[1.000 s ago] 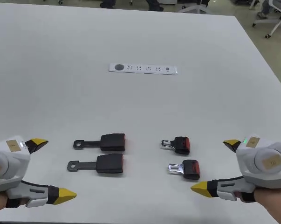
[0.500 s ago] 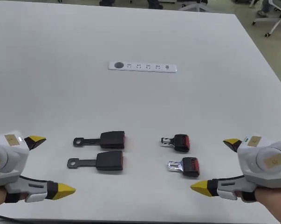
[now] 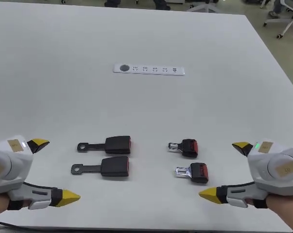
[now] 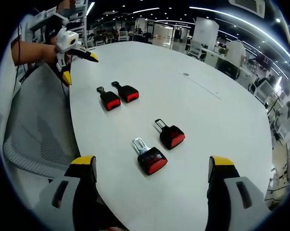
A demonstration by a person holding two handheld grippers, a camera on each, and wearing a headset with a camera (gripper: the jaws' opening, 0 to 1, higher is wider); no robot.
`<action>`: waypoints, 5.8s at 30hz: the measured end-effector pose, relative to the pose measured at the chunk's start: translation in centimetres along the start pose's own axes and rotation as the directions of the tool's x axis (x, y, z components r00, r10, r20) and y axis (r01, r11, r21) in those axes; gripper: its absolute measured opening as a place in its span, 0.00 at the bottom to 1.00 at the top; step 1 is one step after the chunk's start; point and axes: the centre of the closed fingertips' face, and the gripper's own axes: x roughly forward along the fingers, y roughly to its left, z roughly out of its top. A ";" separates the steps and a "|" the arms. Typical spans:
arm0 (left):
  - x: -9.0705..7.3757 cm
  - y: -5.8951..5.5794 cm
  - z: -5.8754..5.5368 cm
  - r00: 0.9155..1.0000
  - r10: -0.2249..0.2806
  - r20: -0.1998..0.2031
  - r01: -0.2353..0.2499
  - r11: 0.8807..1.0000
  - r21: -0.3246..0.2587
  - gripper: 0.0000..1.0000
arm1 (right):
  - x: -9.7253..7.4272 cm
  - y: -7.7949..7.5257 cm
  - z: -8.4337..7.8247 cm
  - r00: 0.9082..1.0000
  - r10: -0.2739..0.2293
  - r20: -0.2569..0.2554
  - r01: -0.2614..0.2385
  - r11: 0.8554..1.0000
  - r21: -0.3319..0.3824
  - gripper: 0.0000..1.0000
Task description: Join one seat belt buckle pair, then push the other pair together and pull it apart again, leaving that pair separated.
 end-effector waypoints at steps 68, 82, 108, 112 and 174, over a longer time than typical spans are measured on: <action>5.0 -3.3 1.7 0.978 -0.176 -0.115 0.195 0.964 0.180 0.84 | 2.9 0.6 -1.3 0.986 0.137 -0.092 -0.151 0.975 -0.161 0.70; 8.2 -3.6 1.8 0.957 -0.232 -0.174 0.266 0.941 0.210 0.70 | 4.6 0.9 -1.8 0.966 0.211 -0.149 -0.235 0.956 -0.174 0.66; 11.6 -3.9 1.4 0.908 -0.335 -0.253 0.393 0.890 0.231 0.40 | 7.6 0.2 -4.0 0.926 0.306 -0.220 -0.346 0.922 -0.173 0.49; 11.7 -4.1 1.2 0.899 -0.347 -0.266 0.409 0.883 0.230 0.38 | 7.8 0.2 -4.0 0.921 0.315 -0.230 -0.357 0.918 -0.175 0.48; 12.5 -4.4 0.4 0.873 -0.316 -0.371 0.447 0.825 0.347 0.33 | 8.9 0.1 -4.9 0.875 0.322 -0.361 -0.437 0.847 -0.302 0.33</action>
